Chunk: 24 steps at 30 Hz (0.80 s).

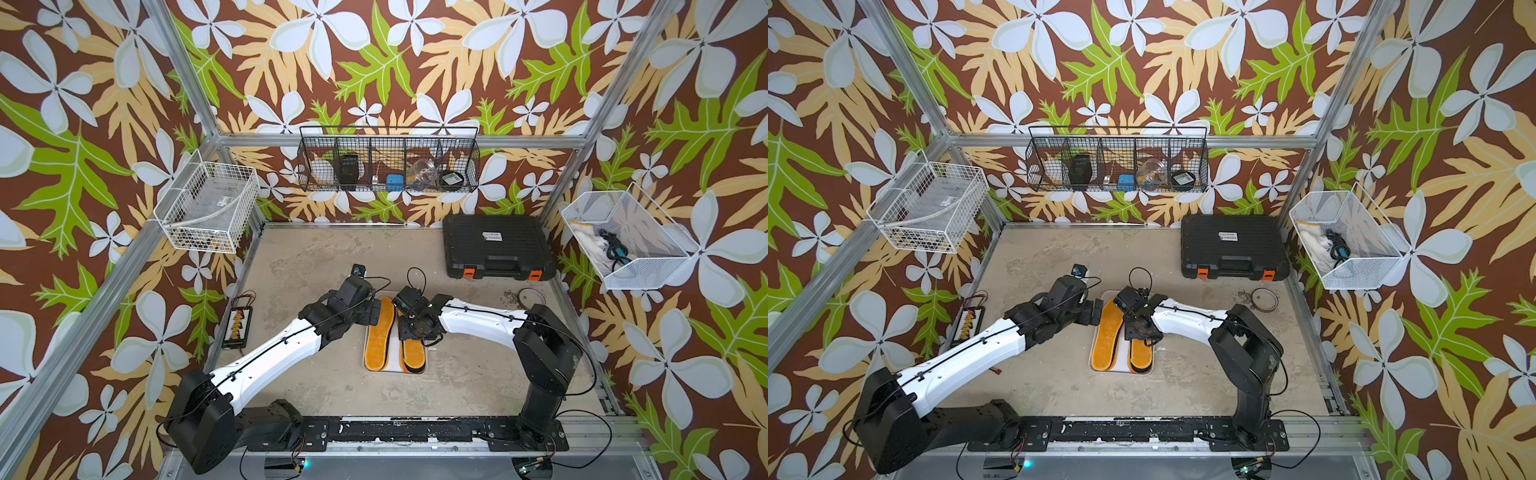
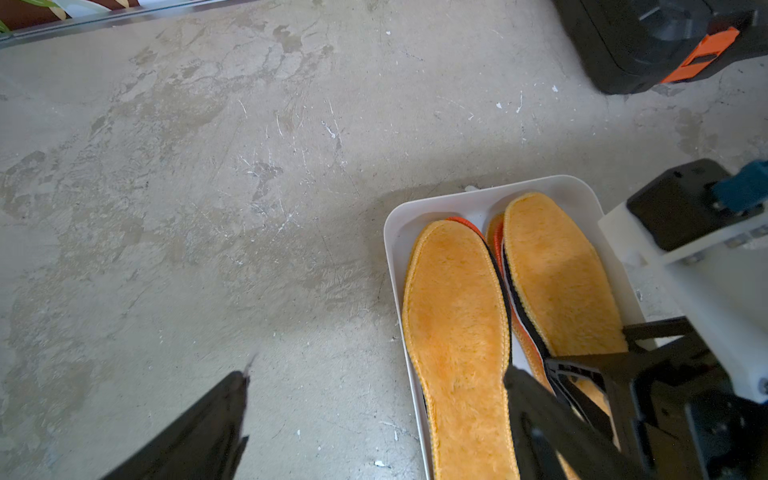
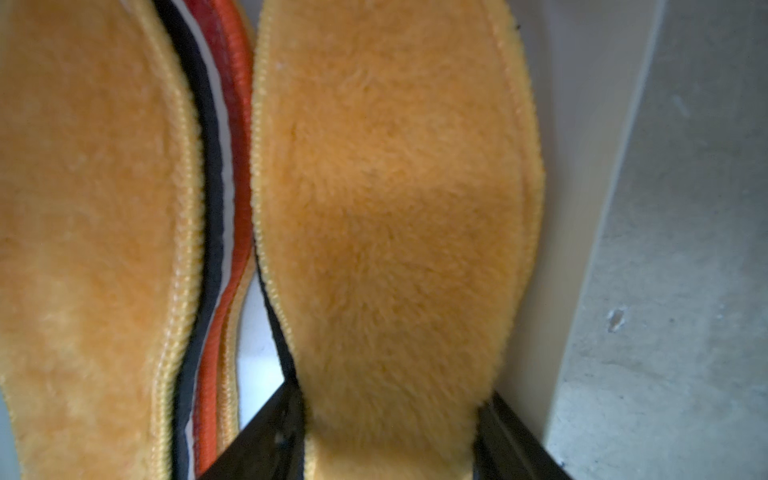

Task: Put the insoles into the storage box
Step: Place the insole in the storage box.

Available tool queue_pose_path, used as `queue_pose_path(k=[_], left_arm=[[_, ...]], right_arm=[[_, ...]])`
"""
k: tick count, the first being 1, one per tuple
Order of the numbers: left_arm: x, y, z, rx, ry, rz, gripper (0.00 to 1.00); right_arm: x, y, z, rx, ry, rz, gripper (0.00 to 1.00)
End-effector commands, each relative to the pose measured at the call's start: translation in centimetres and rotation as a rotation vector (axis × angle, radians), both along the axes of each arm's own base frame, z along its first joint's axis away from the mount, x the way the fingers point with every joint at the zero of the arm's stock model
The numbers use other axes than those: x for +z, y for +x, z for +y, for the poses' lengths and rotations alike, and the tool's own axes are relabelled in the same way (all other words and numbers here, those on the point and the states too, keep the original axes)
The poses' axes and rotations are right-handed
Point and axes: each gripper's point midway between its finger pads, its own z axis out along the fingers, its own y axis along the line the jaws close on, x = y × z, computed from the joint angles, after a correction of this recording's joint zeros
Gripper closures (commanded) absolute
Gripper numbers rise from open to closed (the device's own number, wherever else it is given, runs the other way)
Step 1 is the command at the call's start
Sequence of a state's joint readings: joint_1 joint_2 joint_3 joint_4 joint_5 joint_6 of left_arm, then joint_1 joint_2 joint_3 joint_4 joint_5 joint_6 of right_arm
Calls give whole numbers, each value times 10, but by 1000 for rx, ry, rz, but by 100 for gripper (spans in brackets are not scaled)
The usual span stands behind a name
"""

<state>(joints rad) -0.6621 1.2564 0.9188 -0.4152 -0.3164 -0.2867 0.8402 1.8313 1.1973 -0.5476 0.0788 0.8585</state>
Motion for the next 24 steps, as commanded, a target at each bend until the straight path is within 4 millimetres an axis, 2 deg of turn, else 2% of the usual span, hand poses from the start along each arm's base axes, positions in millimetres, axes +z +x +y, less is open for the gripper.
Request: queue_pose_path(k=[1,6,12,15,19,22,24], left_arm=[[2,0,2,10,-4,-3,0],[2,1,3,16,0,-5,0],[7,3,5,28,3,-21,0],[9,3,8,35,5,-28,0],[18,5,13,55,2,-56,0],[30,7,18,69,-20,-93,0],[43,9,20,85,-50,-131,0]], right_arm=[[-4,-5,-4,-4,-15,17,32],[1,-7,-6,-4,-20,13,26],[31,-2,-6,9,-7,-28,15],[61,2,-7,19,5,-73,11],[120,9,-16,25,27,-195,6],[161,15,-28,23,41,-311,3],[178,24,-39,24,50,-389,3]])
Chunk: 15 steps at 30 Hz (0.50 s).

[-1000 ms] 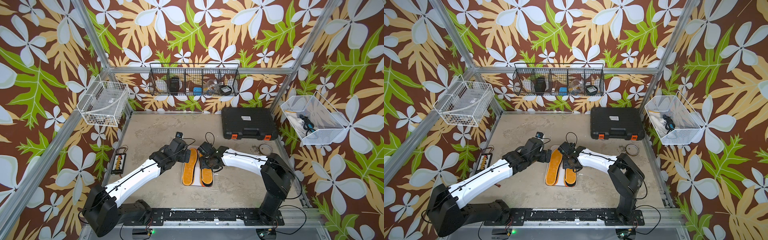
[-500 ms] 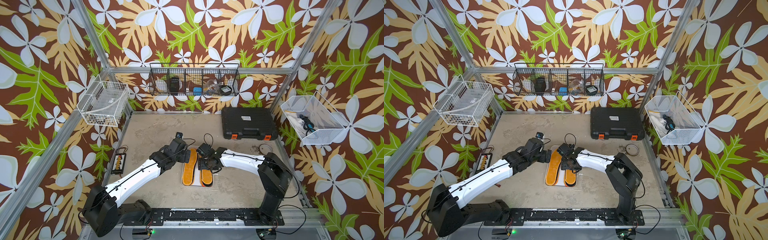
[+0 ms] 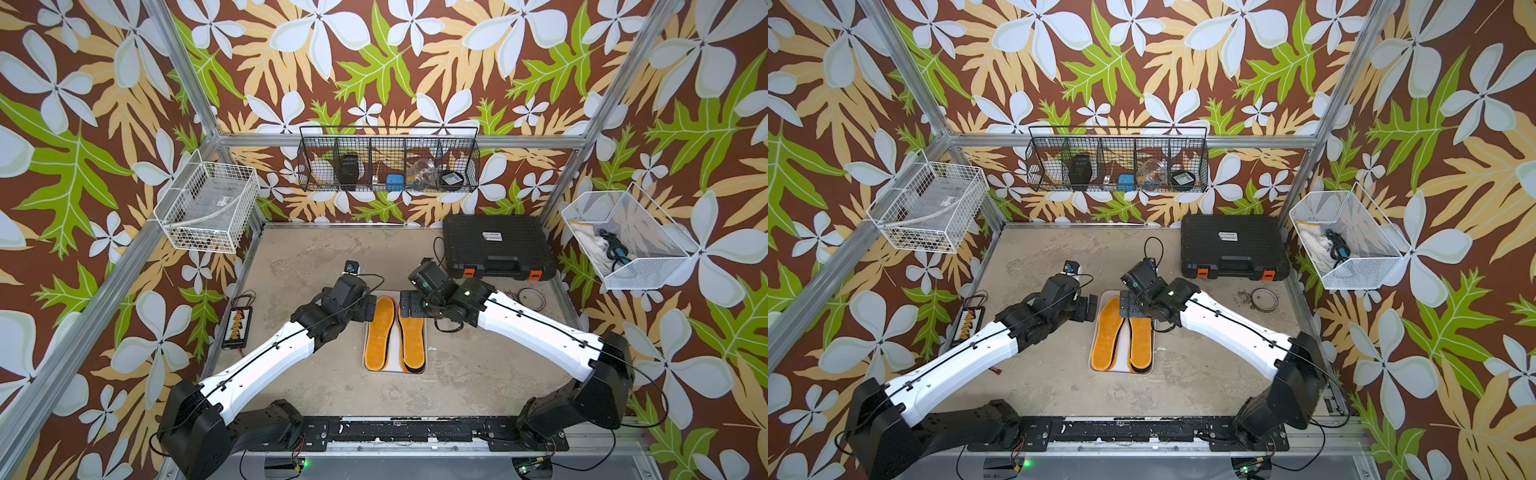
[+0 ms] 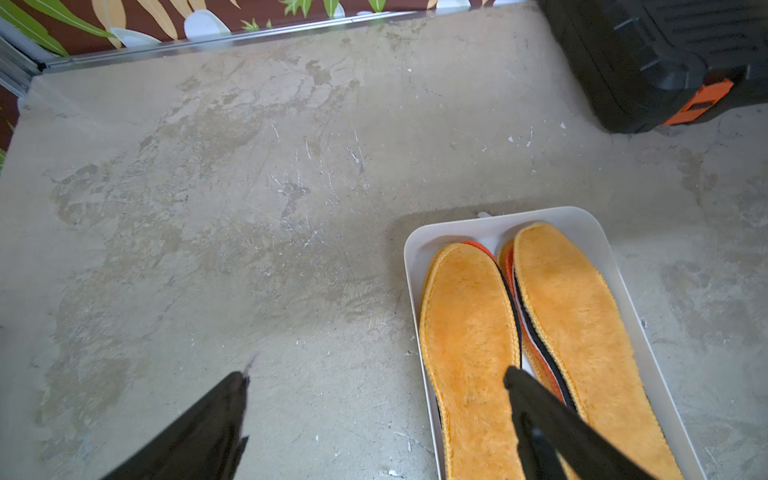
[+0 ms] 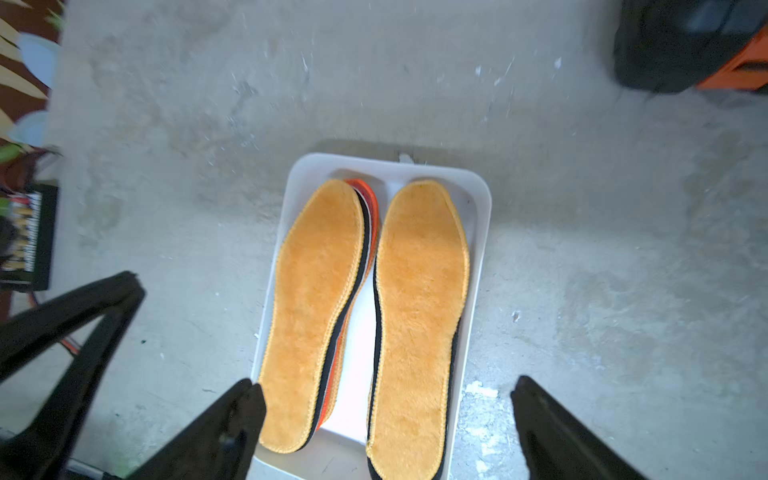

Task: Put the insoles into the storage box
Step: Place the insole in the storage box, then reset both arms

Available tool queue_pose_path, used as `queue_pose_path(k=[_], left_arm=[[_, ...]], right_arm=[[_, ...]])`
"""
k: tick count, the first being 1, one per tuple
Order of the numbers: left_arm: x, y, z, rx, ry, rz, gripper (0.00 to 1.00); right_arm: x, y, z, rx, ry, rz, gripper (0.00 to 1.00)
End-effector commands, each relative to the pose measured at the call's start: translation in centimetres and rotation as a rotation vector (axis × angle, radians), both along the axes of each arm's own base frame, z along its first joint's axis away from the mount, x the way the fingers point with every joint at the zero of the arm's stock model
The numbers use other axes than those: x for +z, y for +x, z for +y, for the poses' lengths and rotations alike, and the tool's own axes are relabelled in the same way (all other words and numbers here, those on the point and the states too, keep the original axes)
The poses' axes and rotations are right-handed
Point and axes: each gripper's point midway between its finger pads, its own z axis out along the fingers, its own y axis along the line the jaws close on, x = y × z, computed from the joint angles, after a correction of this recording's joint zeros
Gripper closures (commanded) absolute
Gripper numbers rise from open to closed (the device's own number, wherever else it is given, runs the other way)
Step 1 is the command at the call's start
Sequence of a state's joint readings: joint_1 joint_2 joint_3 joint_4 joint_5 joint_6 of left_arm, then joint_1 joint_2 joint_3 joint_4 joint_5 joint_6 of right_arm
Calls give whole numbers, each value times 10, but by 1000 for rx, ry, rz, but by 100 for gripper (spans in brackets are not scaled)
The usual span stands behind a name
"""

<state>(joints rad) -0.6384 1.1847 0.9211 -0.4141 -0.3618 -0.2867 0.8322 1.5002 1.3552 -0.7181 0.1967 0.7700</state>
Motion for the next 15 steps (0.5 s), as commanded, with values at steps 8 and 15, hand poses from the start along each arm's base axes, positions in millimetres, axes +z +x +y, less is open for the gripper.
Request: queue_pose_path(k=[8,15], left_arm=[[90,7,56,301,-197,-491,0],[95,-20,109,463,-139,-807,0]], right_arm=[[23,48,-127,-134,-324,-423,0],[33,35,-207,-336,-496,-715,0]])
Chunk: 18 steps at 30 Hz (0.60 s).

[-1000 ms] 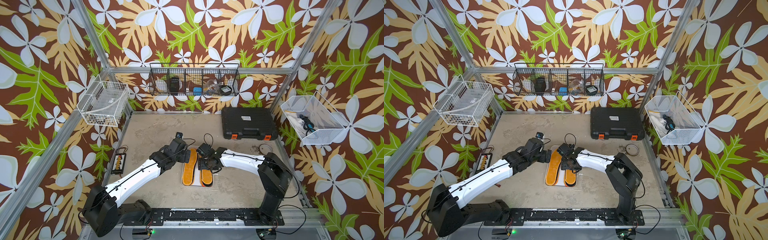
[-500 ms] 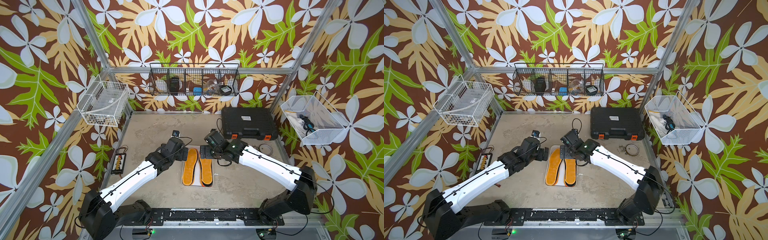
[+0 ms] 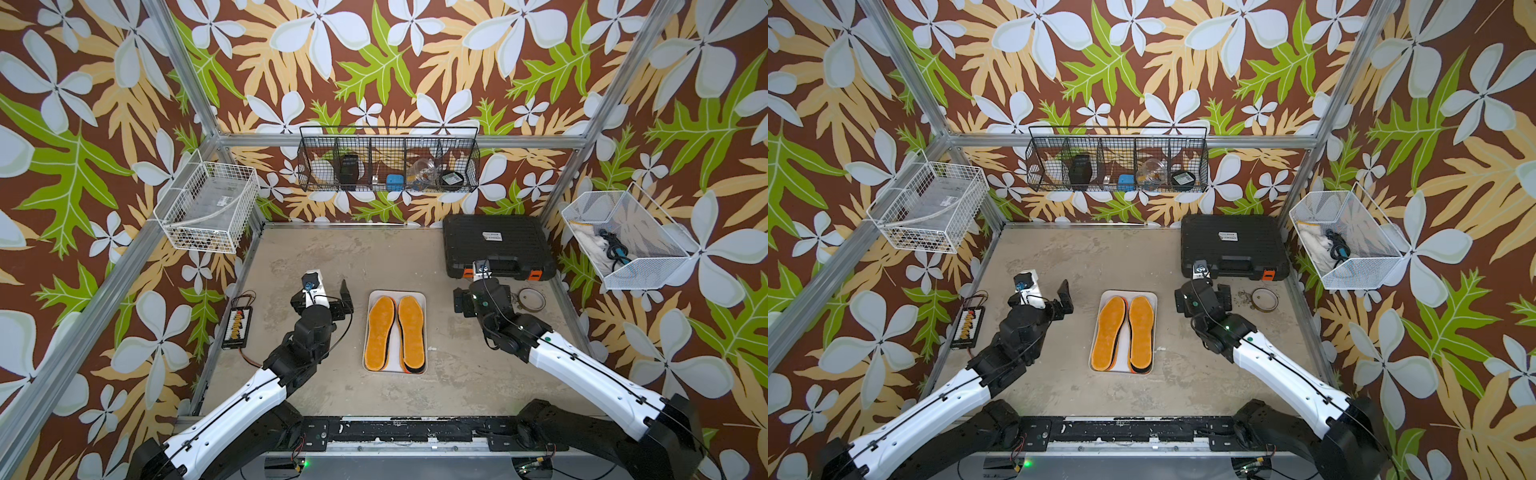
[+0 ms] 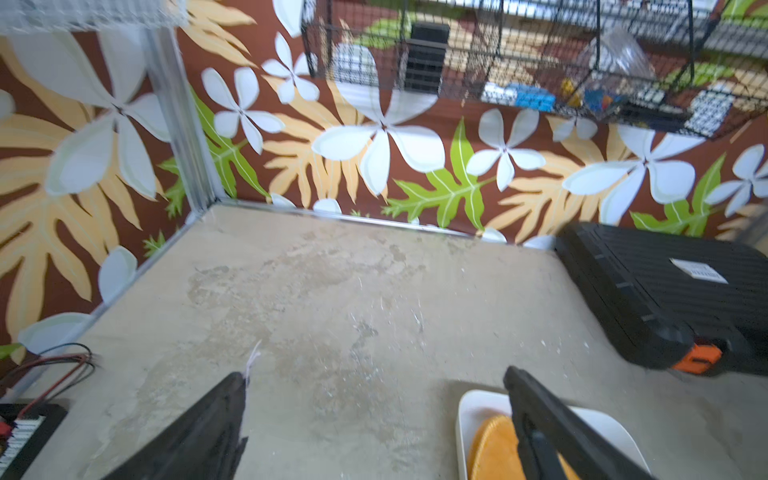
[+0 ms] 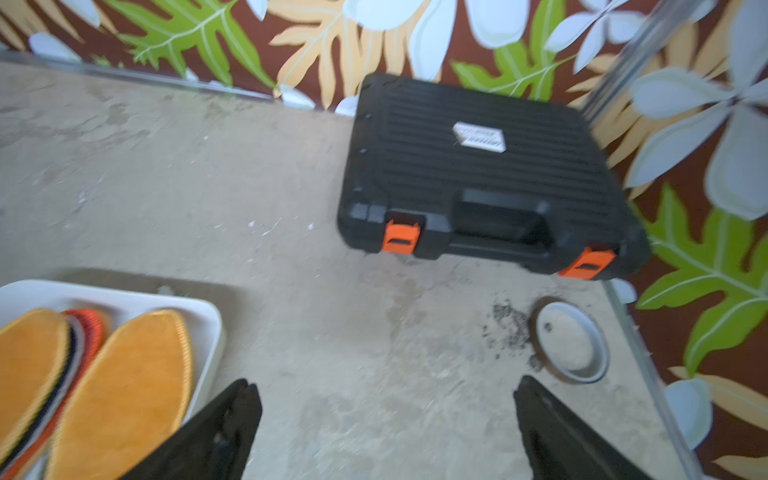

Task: Put the insoles into the storage box
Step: Reset both arms

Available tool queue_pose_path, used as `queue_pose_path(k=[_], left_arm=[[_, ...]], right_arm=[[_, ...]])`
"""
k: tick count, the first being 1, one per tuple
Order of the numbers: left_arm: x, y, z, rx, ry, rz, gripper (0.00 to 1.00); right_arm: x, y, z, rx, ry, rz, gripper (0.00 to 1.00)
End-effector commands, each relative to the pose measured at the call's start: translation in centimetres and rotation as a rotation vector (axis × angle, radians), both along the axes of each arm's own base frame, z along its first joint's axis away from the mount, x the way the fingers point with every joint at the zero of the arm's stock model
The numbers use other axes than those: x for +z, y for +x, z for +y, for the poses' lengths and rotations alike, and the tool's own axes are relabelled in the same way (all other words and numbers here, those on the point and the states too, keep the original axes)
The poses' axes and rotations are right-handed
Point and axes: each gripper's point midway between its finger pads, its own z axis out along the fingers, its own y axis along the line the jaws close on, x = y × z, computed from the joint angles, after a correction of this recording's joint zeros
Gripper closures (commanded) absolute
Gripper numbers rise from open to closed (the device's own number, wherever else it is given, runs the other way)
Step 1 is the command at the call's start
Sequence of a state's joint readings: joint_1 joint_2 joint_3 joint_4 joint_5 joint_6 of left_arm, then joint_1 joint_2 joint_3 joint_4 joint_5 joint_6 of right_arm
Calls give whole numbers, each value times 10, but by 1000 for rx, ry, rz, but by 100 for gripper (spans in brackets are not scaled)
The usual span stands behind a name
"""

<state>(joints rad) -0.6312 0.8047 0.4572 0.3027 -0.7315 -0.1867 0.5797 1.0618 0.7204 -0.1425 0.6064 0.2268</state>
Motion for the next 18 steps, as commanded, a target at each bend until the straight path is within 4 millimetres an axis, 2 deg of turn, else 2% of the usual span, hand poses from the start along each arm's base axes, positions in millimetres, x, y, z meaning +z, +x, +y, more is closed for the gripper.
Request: queue_pose_path(k=[1,3,6,8,10,13,14,18], left_arm=[[28,-14,40,211,33,-212,0],[3,-26,58,292,115,-221,0],[-22,-37,73,275,168,-283,0],[-44,-26,80,271,219,-202,0],[-70,-2,84,202,235,-80,0],[-93,6,106,211,138,-31,0],[-92,7,111,223,123,-40,0],[-98,22,113,185,95,3,0]], right_arm=[[30,-1,-47,-166,-84,-271,0],[19,-11,-64,-180,-57,-341,0],[-6,-20,-91,-200,29,-386,0],[-27,-23,-113,-268,46,-350,1],[-41,-24,-125,-304,42,-330,1],[-52,-23,-130,-336,66,-339,1],[-56,-21,-128,-328,65,-337,1],[-66,-1,-129,-311,25,-298,1]])
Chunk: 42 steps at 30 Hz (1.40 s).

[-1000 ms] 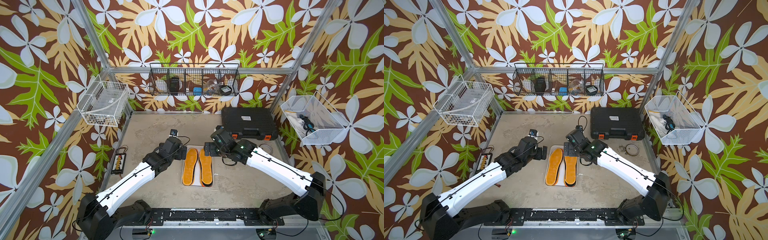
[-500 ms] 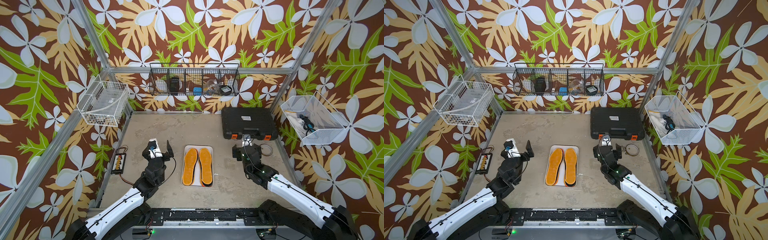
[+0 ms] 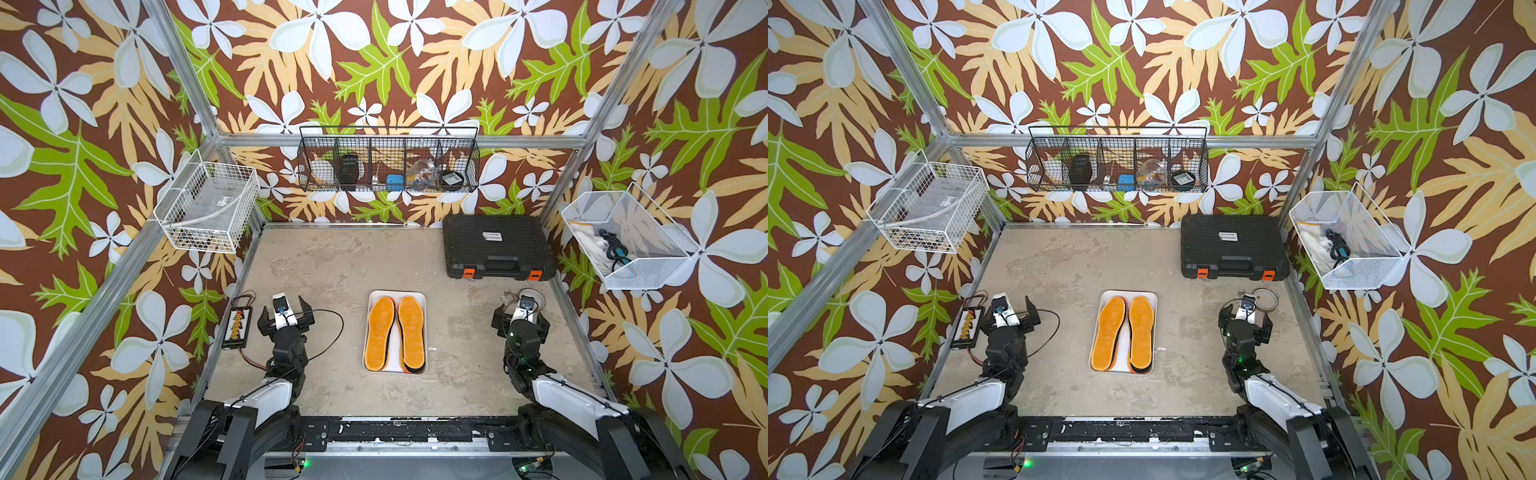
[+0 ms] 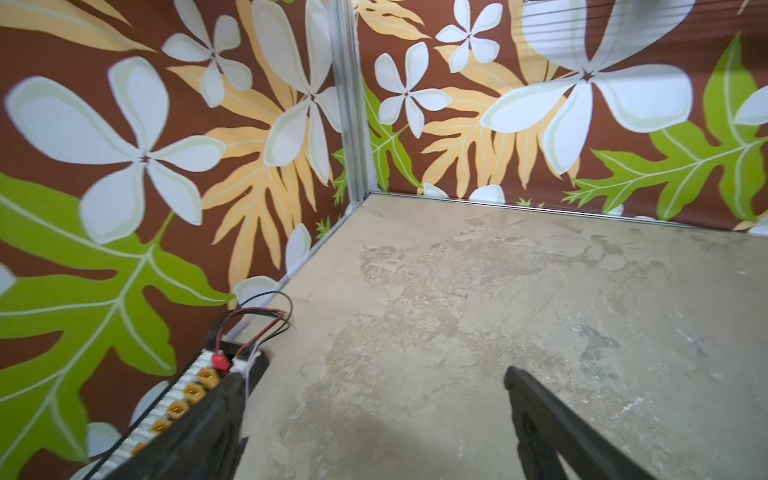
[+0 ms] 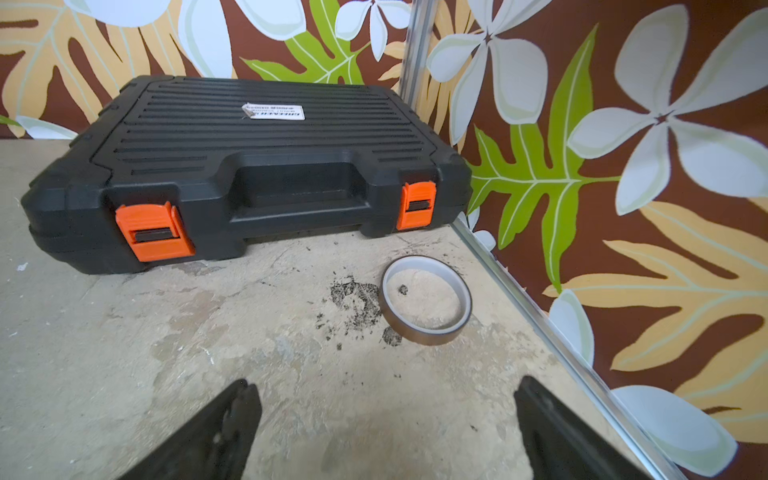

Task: Put the insoles into the storage box
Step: Reset both arms

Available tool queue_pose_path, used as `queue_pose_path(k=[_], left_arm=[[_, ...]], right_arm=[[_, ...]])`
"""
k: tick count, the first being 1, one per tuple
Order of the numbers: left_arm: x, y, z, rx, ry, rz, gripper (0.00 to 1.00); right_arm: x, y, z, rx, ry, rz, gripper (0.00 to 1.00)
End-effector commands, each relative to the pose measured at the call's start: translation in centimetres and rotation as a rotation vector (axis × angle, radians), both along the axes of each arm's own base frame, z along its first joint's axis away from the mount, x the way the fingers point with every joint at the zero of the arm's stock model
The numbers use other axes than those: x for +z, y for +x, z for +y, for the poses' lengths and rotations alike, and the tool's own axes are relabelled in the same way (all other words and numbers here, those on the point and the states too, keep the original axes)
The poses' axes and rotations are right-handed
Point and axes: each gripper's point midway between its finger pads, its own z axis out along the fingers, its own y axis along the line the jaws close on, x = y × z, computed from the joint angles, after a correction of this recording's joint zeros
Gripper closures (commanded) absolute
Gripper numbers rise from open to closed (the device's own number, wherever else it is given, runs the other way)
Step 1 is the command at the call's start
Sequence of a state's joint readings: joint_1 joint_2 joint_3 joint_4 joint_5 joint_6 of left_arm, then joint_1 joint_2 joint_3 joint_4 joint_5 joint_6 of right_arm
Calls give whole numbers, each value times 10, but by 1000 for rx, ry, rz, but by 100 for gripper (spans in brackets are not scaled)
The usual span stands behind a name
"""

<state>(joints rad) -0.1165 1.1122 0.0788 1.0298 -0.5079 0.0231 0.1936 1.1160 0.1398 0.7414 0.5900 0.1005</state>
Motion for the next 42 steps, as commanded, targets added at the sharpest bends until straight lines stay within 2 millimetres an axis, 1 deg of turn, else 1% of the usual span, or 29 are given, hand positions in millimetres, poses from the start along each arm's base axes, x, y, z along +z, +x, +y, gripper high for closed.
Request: queue_pose_path(k=[1,3,5,6,8,10,11,13,15,16,17,18,20,21,22,23,26,32,35,42], left_arm=[[-1,15,-10,-79,-76,-2,0],[-4,20,-4,-72,-99,10,0],[0,21,1,-71,-116,-23,0],[4,20,-1,-93,-112,-56,0],[4,24,-4,-140,-143,-62,0],[10,19,-15,-217,-140,-130,0],[7,16,-19,-236,-136,-137,0],[2,13,-15,-215,-146,-155,0],[-1,15,-16,-224,-146,-155,0],[-2,18,-22,-254,-139,-142,0],[-5,21,-24,-265,-138,-118,0],[-8,27,-24,-267,-138,-93,0],[-13,43,-21,-247,-155,-52,0],[-19,51,-21,-243,-149,-7,0],[-22,52,-23,-238,-140,12,0],[-22,53,-23,-224,-131,12,0],[-21,52,-24,-221,-127,10,0],[-19,49,-23,-220,-128,-1,0],[-20,49,-23,-219,-128,0,0],[-20,49,-23,-219,-129,0,0]], right_arm=[[23,23,6,46,15,-90,0],[25,29,6,81,23,-116,0],[31,29,1,81,39,-163,0],[34,27,-2,84,50,-193,1],[37,22,-5,112,89,-256,1],[37,19,-4,153,122,-299,0],[35,19,-2,164,120,-300,0],[32,22,10,238,104,-291,0],[27,27,18,290,98,-271,1],[21,29,18,288,99,-254,0],[20,31,15,273,96,-260,0],[22,36,14,263,96,-266,0],[12,51,15,262,108,-178,0],[8,52,16,258,102,-152,0],[12,51,17,263,94,-179,0],[14,50,16,261,91,-195,0],[10,51,17,261,98,-165,0],[12,51,17,265,91,-174,0],[9,56,21,264,71,-148,0],[9,54,22,267,70,-150,0]])
